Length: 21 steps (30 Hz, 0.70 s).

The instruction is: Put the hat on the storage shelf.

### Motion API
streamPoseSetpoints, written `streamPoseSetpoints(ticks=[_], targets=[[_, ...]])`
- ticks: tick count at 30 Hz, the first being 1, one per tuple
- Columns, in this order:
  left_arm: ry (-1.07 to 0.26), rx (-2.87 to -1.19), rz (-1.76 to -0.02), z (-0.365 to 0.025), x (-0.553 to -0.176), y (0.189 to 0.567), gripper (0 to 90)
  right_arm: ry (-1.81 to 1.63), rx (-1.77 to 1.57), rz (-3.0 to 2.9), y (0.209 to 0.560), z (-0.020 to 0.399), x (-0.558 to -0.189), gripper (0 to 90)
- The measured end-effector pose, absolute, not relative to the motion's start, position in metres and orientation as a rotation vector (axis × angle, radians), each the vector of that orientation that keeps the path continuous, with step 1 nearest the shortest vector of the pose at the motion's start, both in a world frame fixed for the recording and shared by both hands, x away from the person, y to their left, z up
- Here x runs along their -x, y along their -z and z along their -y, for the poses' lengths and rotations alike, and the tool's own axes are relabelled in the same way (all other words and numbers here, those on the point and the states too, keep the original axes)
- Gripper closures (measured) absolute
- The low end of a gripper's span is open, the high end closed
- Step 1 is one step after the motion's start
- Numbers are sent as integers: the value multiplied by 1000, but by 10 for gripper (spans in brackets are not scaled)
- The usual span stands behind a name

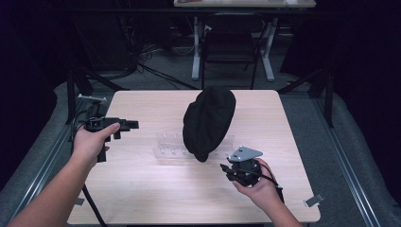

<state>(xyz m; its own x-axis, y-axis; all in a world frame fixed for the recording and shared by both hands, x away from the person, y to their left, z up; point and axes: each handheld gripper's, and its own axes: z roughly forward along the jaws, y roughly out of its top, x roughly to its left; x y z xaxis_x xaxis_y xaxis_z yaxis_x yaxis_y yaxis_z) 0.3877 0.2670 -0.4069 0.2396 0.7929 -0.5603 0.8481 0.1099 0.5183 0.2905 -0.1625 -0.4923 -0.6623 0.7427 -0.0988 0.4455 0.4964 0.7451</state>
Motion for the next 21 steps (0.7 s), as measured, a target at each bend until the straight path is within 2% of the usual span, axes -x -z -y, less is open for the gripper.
streamPoseSetpoints(ticks=[12,21], targets=[[-17,-1736,-1514,-271,-371,429,480,-966,-1016,-2289,500,190,-280,551],[-167,-1800,-1455,-273,-349,462,436,-946,-1043,-2237,510,212,-273,510]])
